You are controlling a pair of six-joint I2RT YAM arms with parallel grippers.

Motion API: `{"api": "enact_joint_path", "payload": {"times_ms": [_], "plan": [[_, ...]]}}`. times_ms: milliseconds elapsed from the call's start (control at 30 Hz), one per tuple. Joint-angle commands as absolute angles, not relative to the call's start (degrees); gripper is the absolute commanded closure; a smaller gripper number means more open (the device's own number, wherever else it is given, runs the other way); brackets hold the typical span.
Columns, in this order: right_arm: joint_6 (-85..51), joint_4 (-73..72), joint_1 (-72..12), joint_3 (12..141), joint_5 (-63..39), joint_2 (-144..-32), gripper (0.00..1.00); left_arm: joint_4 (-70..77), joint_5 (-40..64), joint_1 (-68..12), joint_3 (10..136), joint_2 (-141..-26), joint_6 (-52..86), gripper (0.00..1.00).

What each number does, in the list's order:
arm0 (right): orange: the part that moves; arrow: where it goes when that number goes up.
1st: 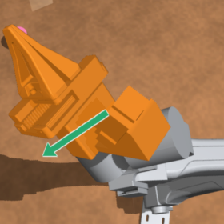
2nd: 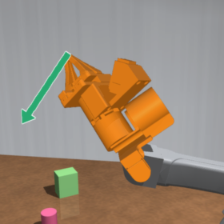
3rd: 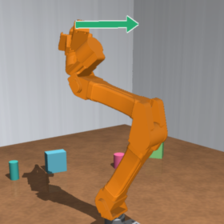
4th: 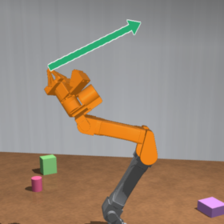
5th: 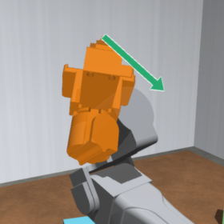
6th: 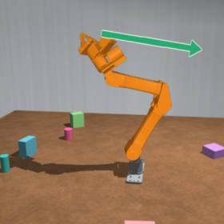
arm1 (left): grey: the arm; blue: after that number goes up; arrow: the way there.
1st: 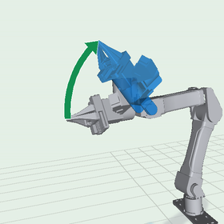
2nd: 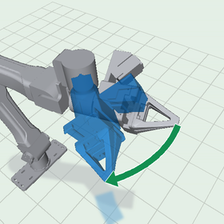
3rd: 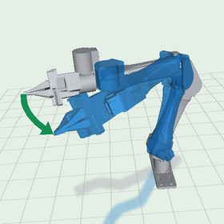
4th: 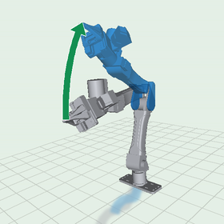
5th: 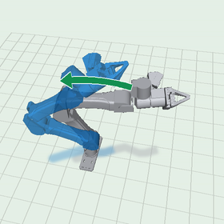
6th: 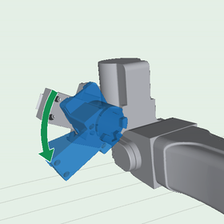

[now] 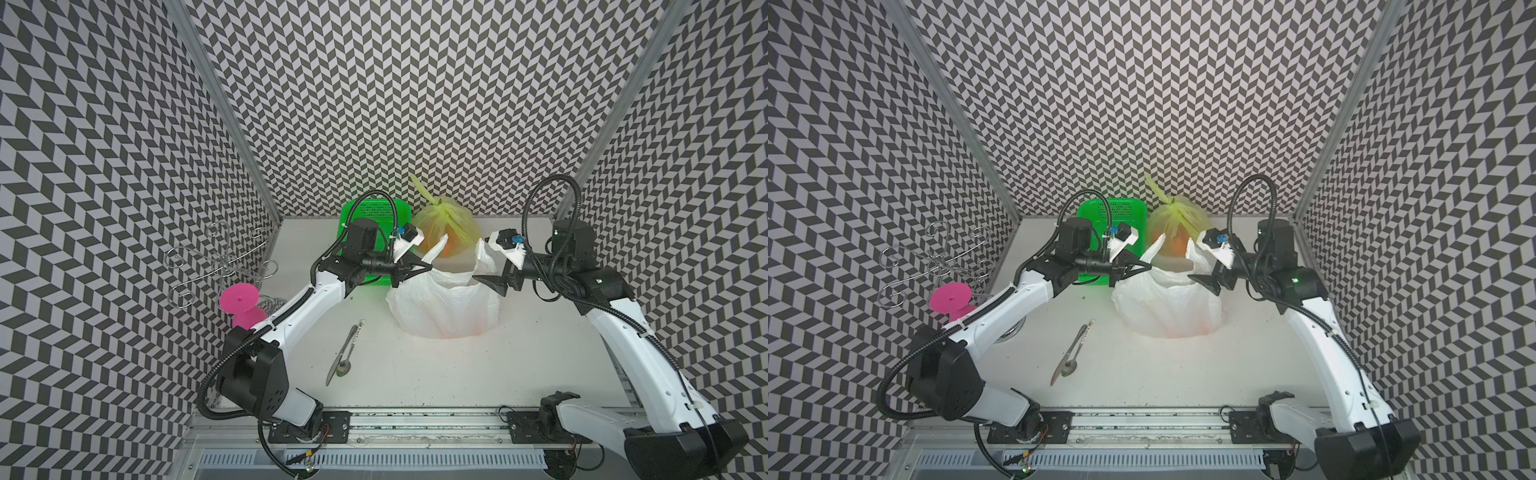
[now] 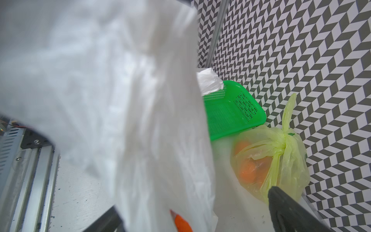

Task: Place the oranges into plastic bags & tie knots
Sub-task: Tie the plastic bag at the center of the board.

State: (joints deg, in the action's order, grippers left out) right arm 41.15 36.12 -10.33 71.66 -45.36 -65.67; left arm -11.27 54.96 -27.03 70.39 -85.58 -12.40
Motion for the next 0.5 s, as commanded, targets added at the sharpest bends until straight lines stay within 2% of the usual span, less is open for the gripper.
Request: {"api": "enact_joint_path", "payload": {"times_ms": [0, 167, 467], "plan": [[42.8, 37.6, -7.8, 74.1, -53.7, -64.9, 0.0, -11.0, 56.1, -27.2, 70.1, -83.3, -13.6, 1.0], [49.5, 45.3, -5.0, 76.4, -60.0, -67.2, 0.0, -10.9, 56.2, -27.3, 69.8, -82.9, -13.9, 1.0], [59.0, 53.7, -1.6, 77.7, -62.2, -69.4, 0.0, -11.0, 56.5, -27.3, 70.2, -83.0, -13.5, 1.0]]}}
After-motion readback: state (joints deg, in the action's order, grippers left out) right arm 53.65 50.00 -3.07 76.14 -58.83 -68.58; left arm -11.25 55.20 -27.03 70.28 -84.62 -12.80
